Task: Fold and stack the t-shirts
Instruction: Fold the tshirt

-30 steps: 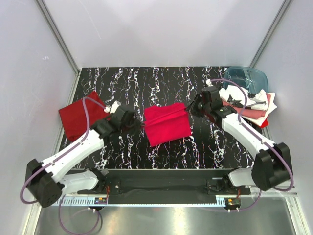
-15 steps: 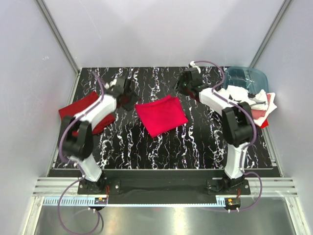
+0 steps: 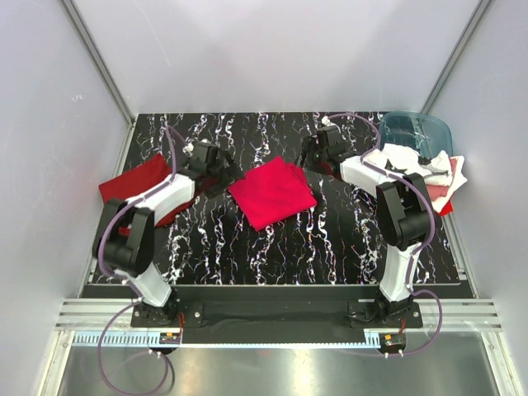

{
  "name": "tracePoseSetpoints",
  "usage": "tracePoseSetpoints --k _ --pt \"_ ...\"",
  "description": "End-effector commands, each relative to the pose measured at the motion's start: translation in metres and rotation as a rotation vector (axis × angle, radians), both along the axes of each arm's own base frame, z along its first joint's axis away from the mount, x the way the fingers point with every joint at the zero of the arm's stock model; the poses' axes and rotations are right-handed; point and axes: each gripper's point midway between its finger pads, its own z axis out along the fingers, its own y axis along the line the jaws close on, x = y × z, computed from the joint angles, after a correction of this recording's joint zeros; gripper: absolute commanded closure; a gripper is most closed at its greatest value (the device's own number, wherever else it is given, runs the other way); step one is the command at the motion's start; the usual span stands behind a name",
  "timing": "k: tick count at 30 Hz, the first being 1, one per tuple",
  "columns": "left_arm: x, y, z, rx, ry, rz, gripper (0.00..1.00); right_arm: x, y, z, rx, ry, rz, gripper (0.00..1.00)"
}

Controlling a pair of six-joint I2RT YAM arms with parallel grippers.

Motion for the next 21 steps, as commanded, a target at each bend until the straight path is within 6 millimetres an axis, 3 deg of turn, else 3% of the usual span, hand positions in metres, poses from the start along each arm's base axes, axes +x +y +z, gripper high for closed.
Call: tracePoseSetpoints --k 1,2,3,6,9,12,14,17,21 --pt "-0.003 -0.008 0.045 -0.089 -0.168 -0.04 0.01 -0.026 0.015 -0.005 0.064 0.077 0.087 0.31" --pt "-0.013 -0.005 0.034 -0.083 -0.146 -0.039 0.01 -0.035 0.016 -0.016 0.057 0.117 0.086 0.31" --pt "-0.019 -0.005 0.038 -0.096 -0.159 -0.048 0.01 -0.051 0.02 -0.03 0.052 0.158 0.109 0.32" --pt "-0.037 -0.008 0.038 -0.126 -0.158 -0.063 0.02 -0.08 0.025 -0.046 0.031 0.217 0.114 0.35" --pt "-0.049 -0.017 0.04 -0.144 -0.18 -0.092 0.02 -0.113 0.031 -0.054 -0.001 0.273 0.13 0.4" --pt "-0.052 -0.018 0.038 -0.135 -0.174 -0.107 0.02 -0.145 0.033 -0.048 0.005 0.27 0.145 0.47" --pt "-0.049 -0.018 0.037 -0.128 -0.182 -0.105 0.03 -0.151 0.03 -0.035 0.025 0.22 0.126 0.46" --pt "-0.038 -0.02 0.037 -0.114 -0.197 -0.114 0.03 -0.154 0.015 -0.014 0.016 0.146 0.087 0.34" --pt "-0.017 -0.026 0.027 -0.123 -0.183 -0.129 0.11 -0.125 0.015 0.012 -0.024 0.085 0.046 0.3"
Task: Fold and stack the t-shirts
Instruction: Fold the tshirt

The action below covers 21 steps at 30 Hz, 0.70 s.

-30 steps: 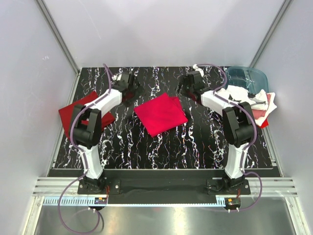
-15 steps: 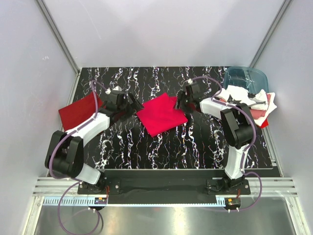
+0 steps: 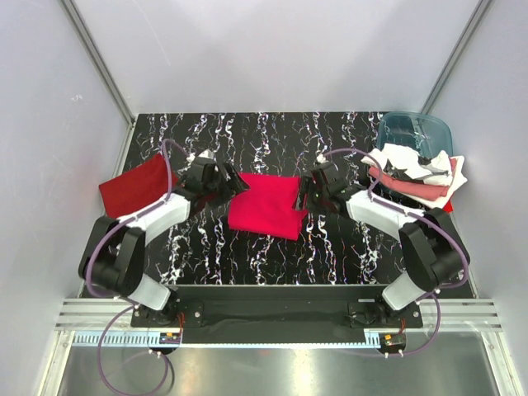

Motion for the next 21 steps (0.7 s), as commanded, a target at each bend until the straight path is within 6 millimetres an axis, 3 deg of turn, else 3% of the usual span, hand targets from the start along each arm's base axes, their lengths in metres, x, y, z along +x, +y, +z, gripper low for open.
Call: tracePoseSetpoints --k 1,5,12,21 --pt "0.04 -0.015 0.025 -0.051 -0.123 -0.043 0.14 0.041 0.003 0.037 -0.024 -0.12 -0.05 0.3" --pt "0.058 -0.021 0.031 -0.069 -0.2 -0.09 0.2 0.073 0.017 0.041 -0.058 -0.192 0.016 0.34" --pt "0.088 0.005 0.018 0.074 -0.237 -0.028 0.21 0.117 0.021 0.023 -0.19 -0.228 0.06 0.37" --pt "0.109 0.012 -0.021 0.104 -0.127 -0.029 0.28 0.134 0.009 -0.004 -0.207 -0.19 0.043 0.36"
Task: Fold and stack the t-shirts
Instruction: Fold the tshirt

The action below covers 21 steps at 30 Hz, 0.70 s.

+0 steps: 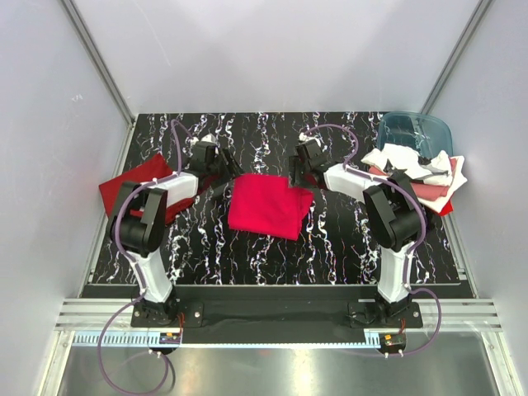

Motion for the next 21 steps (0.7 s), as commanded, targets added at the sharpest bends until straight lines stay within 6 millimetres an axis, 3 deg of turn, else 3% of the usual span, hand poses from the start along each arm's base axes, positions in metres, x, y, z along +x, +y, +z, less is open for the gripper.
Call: tracePoseSetpoints --k 1,7,11,12,14,15,18,21 --pt "0.025 -0.002 0.009 0.023 -0.042 -0.009 0.3 0.024 -0.004 0.012 0.007 -0.06 -0.011 0.37" --pt "0.026 -0.01 -0.007 0.006 0.006 -0.04 0.38 0.028 0.002 -0.001 0.066 -0.029 0.02 0.45" --pt "0.027 -0.014 -0.017 -0.007 0.034 -0.051 0.5 0.029 0.006 -0.007 0.137 -0.004 0.035 0.61" --pt "0.028 -0.014 -0.018 -0.006 0.042 -0.052 0.6 0.028 0.009 -0.006 0.154 -0.001 0.044 0.66" --pt "0.028 -0.015 -0.022 -0.009 0.051 -0.055 0.68 0.028 0.011 -0.004 0.167 -0.008 0.05 0.73" --pt "0.027 -0.017 -0.021 -0.016 0.05 -0.061 0.73 0.028 0.013 -0.001 0.177 -0.013 0.057 0.82" --pt "0.027 -0.018 -0.013 -0.029 0.032 -0.067 1.0 0.027 0.016 0.007 0.202 -0.028 0.066 0.98" --pt "0.027 -0.02 -0.002 -0.043 0.0 -0.07 1.0 0.023 0.016 0.015 0.222 -0.037 0.054 1.0"
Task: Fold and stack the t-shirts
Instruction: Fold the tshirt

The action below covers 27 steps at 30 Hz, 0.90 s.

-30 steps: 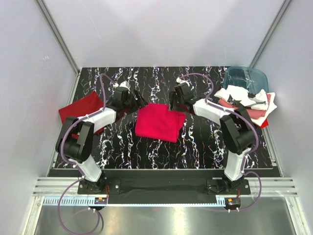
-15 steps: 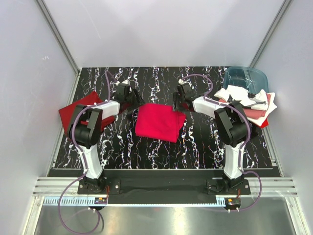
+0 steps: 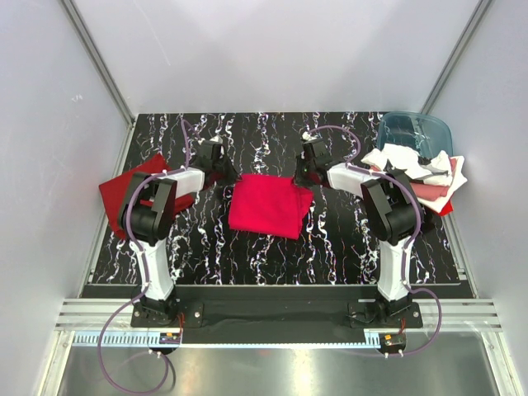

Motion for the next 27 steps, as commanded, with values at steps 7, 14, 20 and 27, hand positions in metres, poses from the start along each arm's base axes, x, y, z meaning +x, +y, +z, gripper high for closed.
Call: tracePoseSetpoints --k 7,14,20,27 --pt "0.0 -0.012 0.072 -0.086 -0.193 -0.023 1.0 -0.005 0.005 0.069 0.139 -0.154 -0.004 1.0" --pt "-0.023 -0.032 0.114 -0.083 -0.273 -0.081 1.0 -0.036 -0.002 0.104 0.193 -0.178 -0.047 1.0" --pt "-0.039 -0.043 0.113 -0.073 -0.218 -0.133 1.0 -0.08 -0.033 0.094 0.207 -0.073 -0.215 1.0" --pt "-0.034 -0.059 0.098 -0.057 -0.153 -0.197 1.0 -0.113 -0.065 0.051 0.16 -0.018 -0.353 1.0"
